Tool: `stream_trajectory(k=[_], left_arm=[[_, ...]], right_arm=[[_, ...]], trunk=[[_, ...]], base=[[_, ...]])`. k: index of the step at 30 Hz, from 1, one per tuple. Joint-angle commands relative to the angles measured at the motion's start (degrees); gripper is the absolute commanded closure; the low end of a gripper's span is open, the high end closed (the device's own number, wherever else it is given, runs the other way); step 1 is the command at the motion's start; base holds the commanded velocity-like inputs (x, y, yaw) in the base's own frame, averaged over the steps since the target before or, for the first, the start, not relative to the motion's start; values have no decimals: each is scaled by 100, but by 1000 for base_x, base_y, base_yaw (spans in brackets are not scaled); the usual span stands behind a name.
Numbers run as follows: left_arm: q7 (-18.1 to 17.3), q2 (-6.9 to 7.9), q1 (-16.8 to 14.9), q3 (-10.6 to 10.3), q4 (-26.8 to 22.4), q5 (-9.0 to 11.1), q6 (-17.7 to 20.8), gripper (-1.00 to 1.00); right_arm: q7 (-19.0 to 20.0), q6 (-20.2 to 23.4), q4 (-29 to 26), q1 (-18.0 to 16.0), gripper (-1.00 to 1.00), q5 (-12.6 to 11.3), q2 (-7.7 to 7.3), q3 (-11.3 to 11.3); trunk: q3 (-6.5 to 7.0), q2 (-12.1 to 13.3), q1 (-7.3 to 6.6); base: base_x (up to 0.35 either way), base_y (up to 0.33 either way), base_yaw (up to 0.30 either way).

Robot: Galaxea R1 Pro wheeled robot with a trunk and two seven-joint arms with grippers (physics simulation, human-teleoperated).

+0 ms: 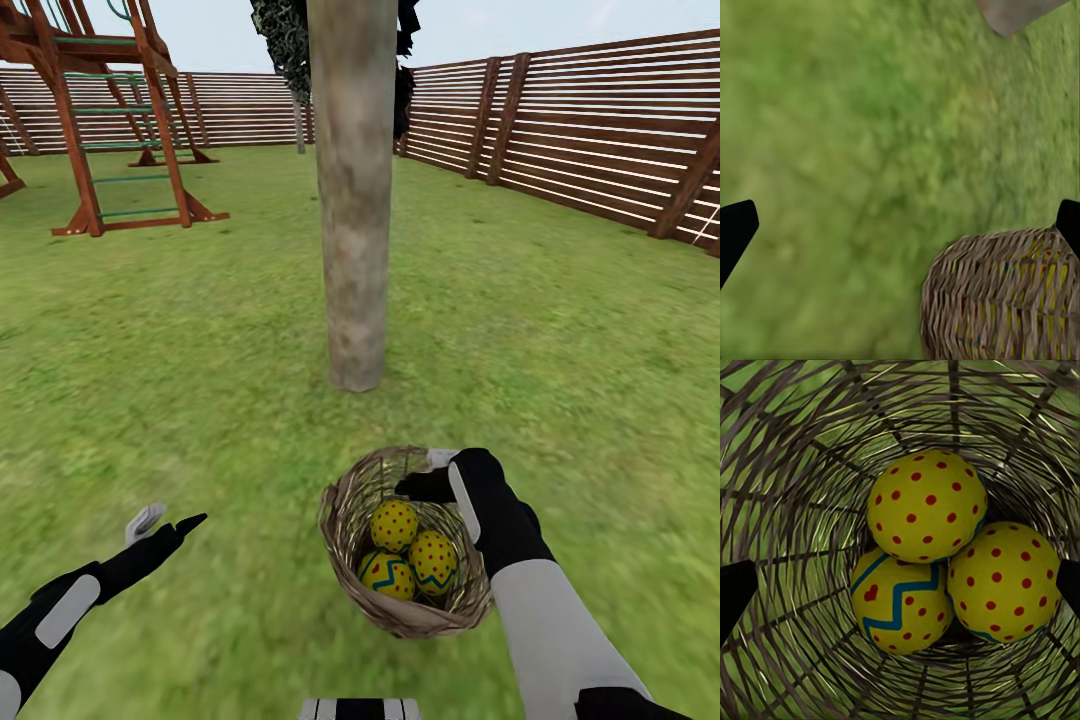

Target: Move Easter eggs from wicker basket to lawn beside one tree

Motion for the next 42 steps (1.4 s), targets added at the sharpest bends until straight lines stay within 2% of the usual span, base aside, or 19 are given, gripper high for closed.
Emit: stream_trajectory(k=[1, 9, 20, 42], left_arm=[[-2, 7, -3, -24, 0, 60, 27, -100], [-8, 7, -3, -22, 0, 58, 27, -100], [-14, 11, -3, -20, 0, 60, 27, -100], [-15, 15, -3, -20, -33, 60, 27, -100]], right_arm=[[42, 22, -5, -3, -100, 34, 6, -21], [42, 22, -5, -3, -100, 35, -9, -13], [42, -162, 12, -3, -100, 26, 4, -11], [42, -177, 13, -3, -100, 34, -4, -17]], trunk=[[-5, -2, -1], [-18, -2, -1], [-108, -2, -1], [-294, -2, -1]], base=[[71, 0, 0], [113, 0, 5], [1, 0, 70], [0, 0, 77]])
